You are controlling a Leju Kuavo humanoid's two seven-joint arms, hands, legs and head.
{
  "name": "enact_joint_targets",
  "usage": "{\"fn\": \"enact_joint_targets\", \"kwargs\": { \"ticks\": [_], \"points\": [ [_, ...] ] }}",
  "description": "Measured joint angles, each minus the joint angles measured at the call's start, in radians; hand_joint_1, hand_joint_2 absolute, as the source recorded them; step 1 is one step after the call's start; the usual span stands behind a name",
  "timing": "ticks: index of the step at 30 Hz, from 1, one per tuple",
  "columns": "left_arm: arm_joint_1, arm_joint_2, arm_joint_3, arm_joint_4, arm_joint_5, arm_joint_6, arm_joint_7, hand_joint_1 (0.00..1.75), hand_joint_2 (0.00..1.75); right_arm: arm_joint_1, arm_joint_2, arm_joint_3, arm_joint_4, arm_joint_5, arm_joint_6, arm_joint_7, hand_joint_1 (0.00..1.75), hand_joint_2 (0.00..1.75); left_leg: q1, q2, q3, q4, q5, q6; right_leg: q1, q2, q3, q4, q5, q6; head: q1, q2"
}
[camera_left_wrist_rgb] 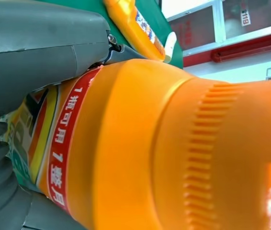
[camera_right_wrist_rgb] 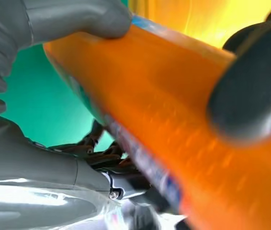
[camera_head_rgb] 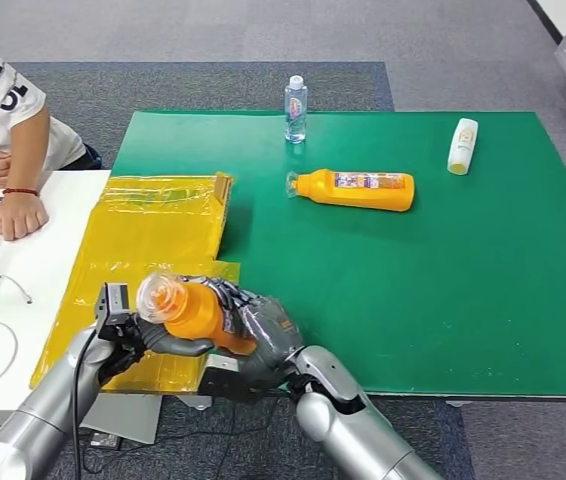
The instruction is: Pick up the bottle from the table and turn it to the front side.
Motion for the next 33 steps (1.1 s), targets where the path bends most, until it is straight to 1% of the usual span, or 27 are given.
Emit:
{"fn": "enact_joint_targets", "kwargs": {
  "ticks": [5, 10, 15, 19, 27, 33],
  "points": [
    [0.025, -0.001, -0.002, -0.047, -0.037, 0.066, 0.002, 1.75, 1.75, 0.016, 0.000, -0.087, 0.010, -0.229, 0.130, -0.091, 0.00, 1.75, 0.000, 0.000, 0.000, 0.000, 0.000, 0.000, 0.000, 0.000, 0.000, 0.000, 0.000, 0.000, 0.000, 0.000],
    [0.051, -0.004, -0.016, -0.112, -0.079, 0.137, 0.011, 1.75, 1.75, 0.034, 0.000, -0.180, 0.012, -0.359, 0.194, -0.131, 0.00, 1.75, 0.000, 0.000, 0.000, 0.000, 0.000, 0.000, 0.000, 0.000, 0.000, 0.000, 0.000, 0.000, 0.000, 0.000],
    [0.076, 0.005, -0.034, -0.183, -0.086, 0.172, 0.004, 1.75, 1.75, 0.044, -0.015, -0.289, 0.013, -0.420, 0.213, -0.129, 0.00, 1.75, 0.000, 0.000, 0.000, 0.000, 0.000, 0.001, 0.000, 0.000, 0.001, 0.000, 0.000, 0.001, 0.000, 0.000],
    [0.096, 0.018, -0.070, -0.236, -0.099, 0.201, 0.002, 1.75, 1.75, 0.033, -0.035, -0.379, 0.013, -0.465, 0.234, -0.139, 0.00, 1.75, 0.000, 0.001, 0.000, 0.000, -0.001, 0.000, 0.000, 0.001, 0.000, 0.000, 0.001, 0.000, 0.000, 0.000],
    [0.105, 0.035, -0.126, -0.299, -0.111, 0.243, -0.001, 1.75, 1.75, 0.029, -0.064, -0.511, -0.051, -0.534, 0.235, -0.155, 0.00, 1.75, 0.000, 0.001, 0.001, 0.000, -0.001, 0.000, 0.000, 0.001, 0.001, 0.000, 0.001, -0.001, 0.000, 0.000],
    [0.107, 0.049, -0.147, -0.324, -0.112, 0.258, -0.001, 1.75, 1.75, 0.033, -0.080, -0.570, -0.112, -0.546, 0.239, -0.154, 0.00, 1.75, 0.000, 0.001, 0.001, 0.000, 0.000, 0.000, 0.000, 0.002, 0.001, 0.000, 0.001, 0.000, 0.000, 0.000]
  ]
}}
